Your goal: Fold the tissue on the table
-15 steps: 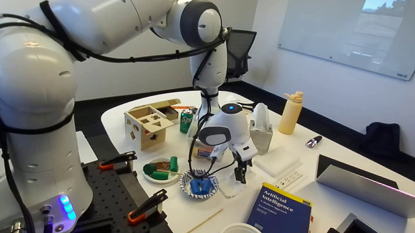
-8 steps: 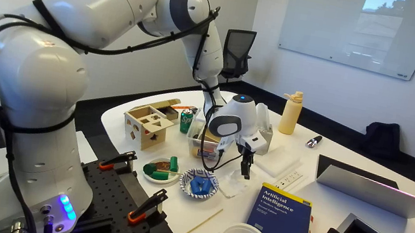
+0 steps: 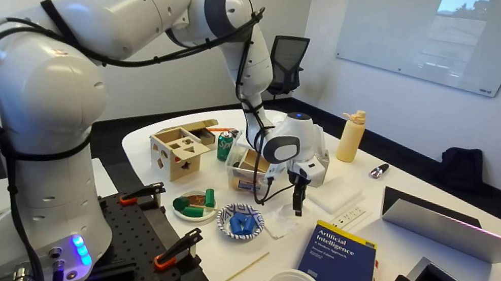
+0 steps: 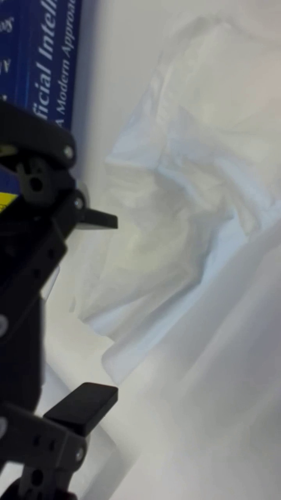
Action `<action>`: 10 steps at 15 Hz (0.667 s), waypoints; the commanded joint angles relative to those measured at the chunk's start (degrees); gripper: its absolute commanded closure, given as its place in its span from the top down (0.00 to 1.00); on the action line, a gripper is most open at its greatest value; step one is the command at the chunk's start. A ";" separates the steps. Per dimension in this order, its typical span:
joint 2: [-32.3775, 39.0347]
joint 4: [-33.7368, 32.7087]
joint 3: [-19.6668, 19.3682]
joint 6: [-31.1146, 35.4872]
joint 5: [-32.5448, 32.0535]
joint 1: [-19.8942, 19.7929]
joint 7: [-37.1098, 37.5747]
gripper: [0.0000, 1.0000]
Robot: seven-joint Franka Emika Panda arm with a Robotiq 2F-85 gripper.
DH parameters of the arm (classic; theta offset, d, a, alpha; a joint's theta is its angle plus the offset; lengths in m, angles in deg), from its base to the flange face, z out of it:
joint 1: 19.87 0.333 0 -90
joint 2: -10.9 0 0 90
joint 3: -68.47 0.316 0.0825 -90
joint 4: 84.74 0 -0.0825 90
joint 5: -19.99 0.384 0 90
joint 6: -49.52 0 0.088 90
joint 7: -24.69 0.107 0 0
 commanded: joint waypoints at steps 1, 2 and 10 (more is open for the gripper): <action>2.72 -5.27 -0.23 -3.05 -4.49 -0.87 5.16 1.00; 3.43 -6.37 -0.24 -3.35 -5.40 -1.04 6.28 1.00; 6.43 -11.19 -1.26 -8.93 -11.21 -1.27 13.24 0.58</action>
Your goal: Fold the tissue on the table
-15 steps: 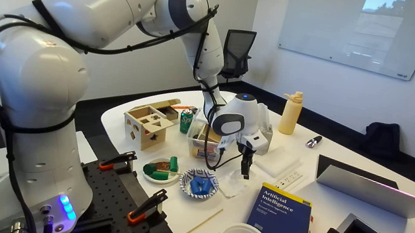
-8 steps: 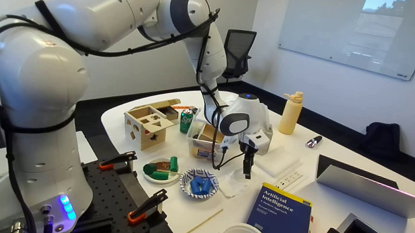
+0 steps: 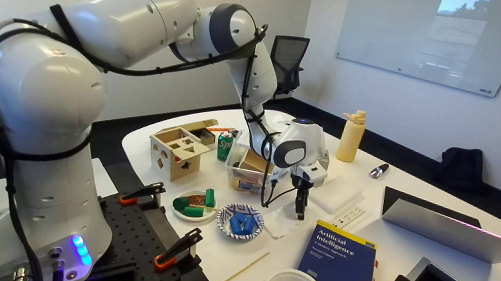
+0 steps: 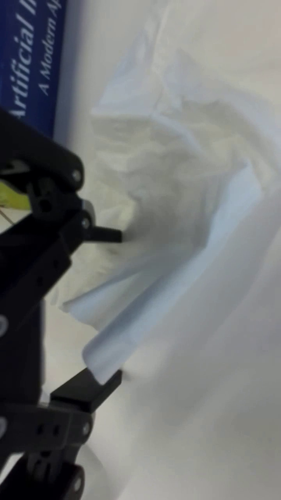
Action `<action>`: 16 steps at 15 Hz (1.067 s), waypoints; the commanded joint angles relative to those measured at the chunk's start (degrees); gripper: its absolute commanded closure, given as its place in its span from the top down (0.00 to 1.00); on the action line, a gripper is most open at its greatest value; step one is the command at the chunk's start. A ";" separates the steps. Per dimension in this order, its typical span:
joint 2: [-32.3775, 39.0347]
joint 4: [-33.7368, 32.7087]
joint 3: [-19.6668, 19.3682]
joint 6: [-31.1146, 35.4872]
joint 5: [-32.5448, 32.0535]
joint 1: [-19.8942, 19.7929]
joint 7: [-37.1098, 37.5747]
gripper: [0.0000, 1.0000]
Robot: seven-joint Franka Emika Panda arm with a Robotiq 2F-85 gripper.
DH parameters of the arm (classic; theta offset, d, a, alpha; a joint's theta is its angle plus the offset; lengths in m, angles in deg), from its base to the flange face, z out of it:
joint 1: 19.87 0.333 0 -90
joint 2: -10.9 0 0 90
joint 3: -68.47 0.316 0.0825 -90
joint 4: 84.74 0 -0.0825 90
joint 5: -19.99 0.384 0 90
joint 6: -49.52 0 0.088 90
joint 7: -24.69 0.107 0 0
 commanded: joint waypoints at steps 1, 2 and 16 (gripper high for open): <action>0.06 -1.46 -0.88 -3.19 -3.10 0.45 4.15 0.51; -0.24 -1.22 -1.11 -3.05 -3.68 0.77 4.66 0.42; -3.79 6.96 0.65 10.02 -3.40 1.85 10.75 0.00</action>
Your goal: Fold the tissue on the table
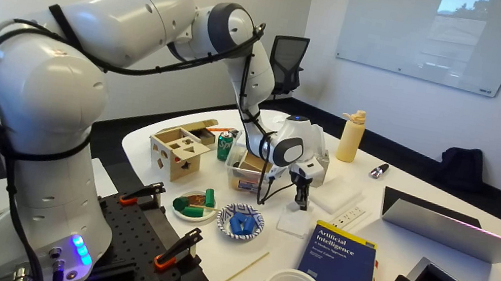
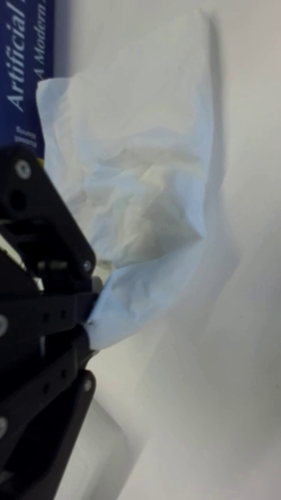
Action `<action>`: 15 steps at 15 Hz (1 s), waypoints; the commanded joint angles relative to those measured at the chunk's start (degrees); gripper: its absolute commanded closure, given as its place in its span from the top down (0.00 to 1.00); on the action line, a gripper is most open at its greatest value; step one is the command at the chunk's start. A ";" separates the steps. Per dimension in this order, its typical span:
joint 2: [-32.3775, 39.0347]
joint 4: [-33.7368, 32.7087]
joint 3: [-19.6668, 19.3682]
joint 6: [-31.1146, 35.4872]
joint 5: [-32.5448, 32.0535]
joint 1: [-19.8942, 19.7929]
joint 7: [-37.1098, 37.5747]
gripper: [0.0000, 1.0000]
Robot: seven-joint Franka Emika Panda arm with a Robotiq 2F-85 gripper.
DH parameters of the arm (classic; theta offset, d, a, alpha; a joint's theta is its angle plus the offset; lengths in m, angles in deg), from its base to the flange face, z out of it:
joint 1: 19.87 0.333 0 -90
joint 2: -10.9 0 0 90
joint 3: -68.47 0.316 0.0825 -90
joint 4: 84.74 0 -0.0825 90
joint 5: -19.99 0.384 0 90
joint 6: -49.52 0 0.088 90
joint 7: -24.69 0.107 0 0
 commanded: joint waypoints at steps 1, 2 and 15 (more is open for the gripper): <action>-4.03 7.76 1.35 8.86 1.72 0.59 1.87 0.00; -4.42 9.23 2.00 12.04 2.66 0.30 1.84 0.00; -12.15 19.74 9.22 31.97 10.47 -3.64 0.02 0.00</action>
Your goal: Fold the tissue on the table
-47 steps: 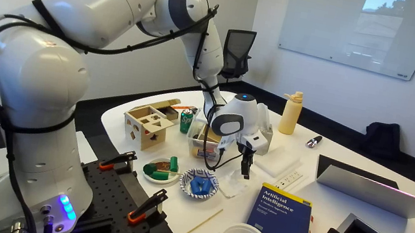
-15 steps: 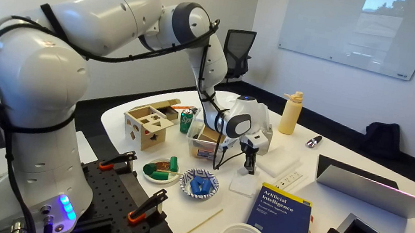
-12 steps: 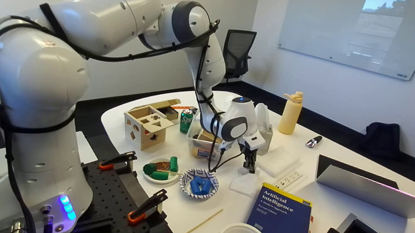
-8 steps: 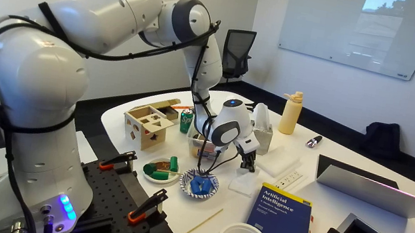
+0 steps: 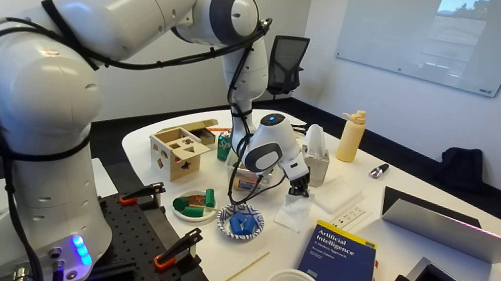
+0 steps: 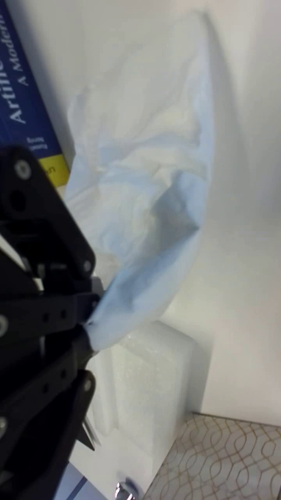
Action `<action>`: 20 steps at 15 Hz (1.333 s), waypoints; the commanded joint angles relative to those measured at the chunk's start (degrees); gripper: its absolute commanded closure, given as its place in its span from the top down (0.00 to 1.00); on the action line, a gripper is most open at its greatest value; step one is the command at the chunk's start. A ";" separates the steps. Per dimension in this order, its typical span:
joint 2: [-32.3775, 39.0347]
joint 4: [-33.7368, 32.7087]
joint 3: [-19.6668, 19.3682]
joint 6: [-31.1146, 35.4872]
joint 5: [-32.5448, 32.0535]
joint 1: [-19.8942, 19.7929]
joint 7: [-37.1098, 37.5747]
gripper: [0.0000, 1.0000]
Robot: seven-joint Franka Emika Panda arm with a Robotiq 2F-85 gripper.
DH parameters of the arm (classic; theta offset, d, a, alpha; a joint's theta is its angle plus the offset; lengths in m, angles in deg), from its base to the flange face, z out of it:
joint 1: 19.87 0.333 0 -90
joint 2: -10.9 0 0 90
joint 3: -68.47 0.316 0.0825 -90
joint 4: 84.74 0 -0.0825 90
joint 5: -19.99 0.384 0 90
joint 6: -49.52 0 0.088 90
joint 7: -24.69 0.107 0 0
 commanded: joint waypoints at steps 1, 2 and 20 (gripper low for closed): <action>-5.34 3.16 -0.66 -0.03 -0.77 1.08 2.01 0.00; -6.10 3.23 -0.93 -0.06 -0.76 1.38 2.24 0.00; 2.02 -1.06 -4.34 -0.46 -0.24 7.11 17.61 0.00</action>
